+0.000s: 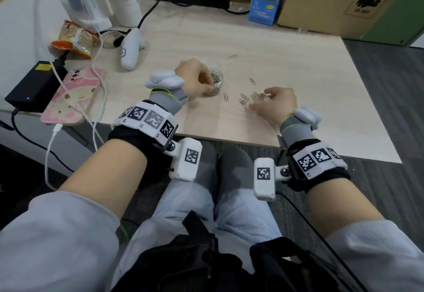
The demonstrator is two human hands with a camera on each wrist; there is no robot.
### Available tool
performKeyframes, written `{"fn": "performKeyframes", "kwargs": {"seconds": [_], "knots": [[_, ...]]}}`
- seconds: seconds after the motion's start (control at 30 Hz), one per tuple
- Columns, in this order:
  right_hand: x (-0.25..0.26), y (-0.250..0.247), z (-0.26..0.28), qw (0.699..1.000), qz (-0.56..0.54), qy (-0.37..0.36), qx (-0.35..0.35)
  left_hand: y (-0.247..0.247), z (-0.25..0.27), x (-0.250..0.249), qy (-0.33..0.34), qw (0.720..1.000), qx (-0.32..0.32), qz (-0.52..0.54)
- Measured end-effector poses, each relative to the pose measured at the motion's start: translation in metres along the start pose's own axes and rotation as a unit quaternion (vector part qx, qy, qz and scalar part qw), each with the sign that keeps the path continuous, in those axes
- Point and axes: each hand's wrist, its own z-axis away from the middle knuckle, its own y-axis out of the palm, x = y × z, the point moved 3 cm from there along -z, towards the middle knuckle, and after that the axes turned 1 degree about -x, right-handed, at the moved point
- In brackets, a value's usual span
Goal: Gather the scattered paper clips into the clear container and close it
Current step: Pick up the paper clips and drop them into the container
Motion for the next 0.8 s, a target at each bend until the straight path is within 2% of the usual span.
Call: {"fn": "performKeyframes", "kwargs": {"seconds": [0.1, 0.2, 0.33, 0.4, 0.47, 0.53, 0.63, 0.7, 0.8], "knots": [[0.002, 0.005, -0.001, 0.999, 0.036, -0.018, 0.014, -0.002, -0.015, -0.002, 0.002, 0.998, -0.056, 0.026], [0.006, 0.006, -0.005, 0.998, 0.051, -0.042, 0.021, 0.004, -0.025, -0.002, -0.01, 0.998, -0.062, 0.014], [0.007, 0.007, -0.009, 0.997, 0.001, -0.055, 0.049, 0.009, -0.028, -0.003, -0.014, 0.996, -0.071, 0.046], [0.008, 0.008, -0.01, 0.996, -0.036, -0.048, 0.064, 0.009, -0.028, -0.011, 0.015, 0.995, -0.067, 0.07], [0.009, 0.006, -0.011, 0.994, -0.079, -0.033, 0.067, 0.009, -0.025, -0.024, 0.06, 0.995, -0.02, 0.079], [0.008, 0.0, -0.013, 0.995, -0.071, -0.03, 0.055, 0.013, -0.024, -0.039, 0.098, 0.992, 0.053, 0.051], [0.004, -0.012, -0.016, 0.998, -0.017, -0.024, 0.048, 0.034, -0.027, -0.051, 0.119, 0.979, 0.128, -0.106], [0.001, -0.017, -0.016, 0.997, 0.005, -0.015, 0.075, 0.049, -0.029, -0.054, 0.116, 0.958, 0.157, -0.209], [-0.003, -0.018, -0.016, 0.993, 0.014, -0.023, 0.111, 0.058, -0.033, -0.055, 0.109, 0.949, 0.161, -0.249]]}}
